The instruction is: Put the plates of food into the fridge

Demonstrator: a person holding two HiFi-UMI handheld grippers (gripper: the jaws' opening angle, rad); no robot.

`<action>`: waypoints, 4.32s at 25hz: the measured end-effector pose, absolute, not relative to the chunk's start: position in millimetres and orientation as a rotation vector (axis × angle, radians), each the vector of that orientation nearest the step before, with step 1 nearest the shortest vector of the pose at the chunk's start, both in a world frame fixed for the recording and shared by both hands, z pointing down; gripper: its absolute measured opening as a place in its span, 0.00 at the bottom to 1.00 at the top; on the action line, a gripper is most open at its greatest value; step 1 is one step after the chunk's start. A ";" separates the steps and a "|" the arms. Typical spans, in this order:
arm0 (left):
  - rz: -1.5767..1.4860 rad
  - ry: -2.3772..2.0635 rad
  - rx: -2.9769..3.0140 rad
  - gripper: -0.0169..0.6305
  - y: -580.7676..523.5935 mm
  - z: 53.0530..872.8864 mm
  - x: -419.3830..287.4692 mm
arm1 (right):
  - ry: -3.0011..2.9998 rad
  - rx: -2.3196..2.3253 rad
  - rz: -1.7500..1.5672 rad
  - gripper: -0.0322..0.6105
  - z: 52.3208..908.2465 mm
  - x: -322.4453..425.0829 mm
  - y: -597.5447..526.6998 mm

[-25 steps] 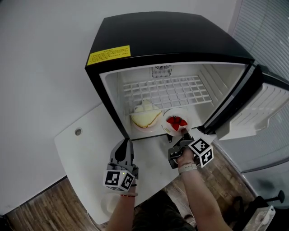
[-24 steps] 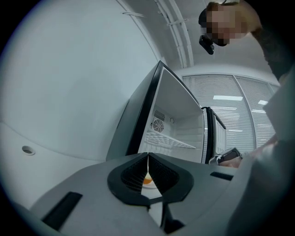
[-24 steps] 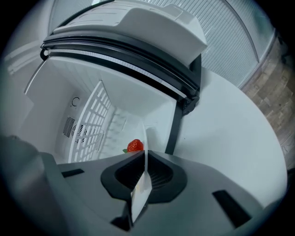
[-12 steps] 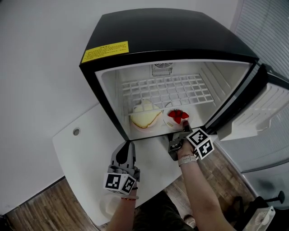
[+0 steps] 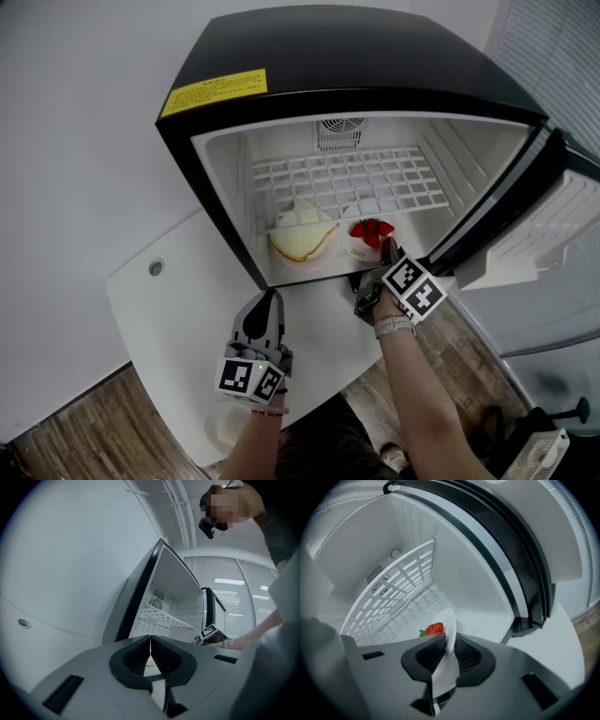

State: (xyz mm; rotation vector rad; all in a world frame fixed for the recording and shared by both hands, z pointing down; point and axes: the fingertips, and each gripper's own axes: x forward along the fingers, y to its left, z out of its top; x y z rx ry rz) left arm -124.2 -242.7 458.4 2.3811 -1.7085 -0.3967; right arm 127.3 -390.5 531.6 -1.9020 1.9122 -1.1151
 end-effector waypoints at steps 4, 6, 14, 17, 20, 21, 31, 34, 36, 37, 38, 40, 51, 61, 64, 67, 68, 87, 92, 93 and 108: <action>-0.399 -1.703 2.374 0.04 -240.9 457.6 -123.8 | 1.968 -1.969 -1.088 0.13 534.3 129.6 -394.3; -0.408 -1.698 2.371 0.04 -240.2 456.7 -124.1 | 2.010 -1.996 -1.056 0.14 533.7 129.5 -396.6; -0.423 -1.679 2.381 0.04 -238.5 454.3 -121.2 | 2.130 -2.068 -0.949 0.18 532.4 131.8 -406.2; -0.434 -1.677 2.379 0.04 -237.9 453.1 -120.9 | 2.161 -2.114 -0.915 0.20 534.0 135.5 -407.7; -0.435 -1.674 2.378 0.04 -237.6 453.5 -120.4 | 2.176 -2.156 -0.891 0.20 537.2 139.8 -406.9; -0.434 -1.674 2.379 0.04 -237.6 453.6 -120.4 | 2.177 -2.173 -0.877 0.21 537.7 141.4 -406.7; -0.435 -1.672 2.381 0.04 -237.0 453.8 -118.2 | 2.189 -2.234 -0.753 0.22 533.7 155.9 -406.2; -0.432 -1.669 2.385 0.04 -235.5 453.4 -115.0 | 2.218 -2.224 -0.702 0.22 528.0 155.3 -400.2; -0.430 -1.663 2.391 0.04 -234.3 452.1 -112.4 | 2.241 -2.217 -0.668 0.22 523.6 153.5 -394.0; -0.429 -1.661 2.394 0.04 -233.5 451.3 -111.1 | 2.255 -2.210 -0.653 0.22 521.5 151.9 -390.6; -0.428 -1.658 2.397 0.04 -232.7 450.5 -109.9 | 2.272 -2.201 -0.637 0.22 519.4 149.8 -387.1; -0.429 -1.655 2.399 0.04 -230.8 448.8 -107.6 | 2.311 -2.184 -0.601 0.22 514.8 145.0 -379.4; -0.451 -1.599 2.465 0.04 -213.7 426.8 -83.9 | 2.521 -2.036 -0.403 0.22 477.7 108.5 -310.8; -0.449 -1.554 2.536 0.04 -177.2 400.9 -65.3 | 2.744 -1.734 -0.137 0.14 416.8 59.9 -214.0; -0.461 -1.563 2.529 0.04 -159.6 392.0 -65.8 | 2.798 -1.644 -0.110 0.14 407.3 47.4 -181.0; -0.465 -1.582 2.520 0.04 -138.4 379.0 -66.2 | 2.851 -1.590 -0.054 0.14 403.0 40.2 -149.5; -0.471 -1.584 2.531 0.04 -130.6 376.6 -66.0 | 2.864 -1.567 -0.045 0.14 400.4 37.2 -139.6; -0.407 -1.976 2.314 0.04 55.1 396.4 -164.0 | 3.072 -1.226 -0.324 0.14 453.2 -43.0 9.9; -0.393 -2.076 2.202 0.04 93.6 414.4 -194.4 | 3.060 -1.092 -0.773 0.14 503.7 -70.0 44.8; -0.389 -2.089 2.185 0.04 99.7 418.7 -198.8 | 3.060 -1.046 -0.862 0.14 514.3 -75.7 53.1; -0.378 -2.141 2.000 0.04 153.5 486.1 -223.4 | 2.570 -0.842 -1.935 0.22 613.4 -123.9 105.2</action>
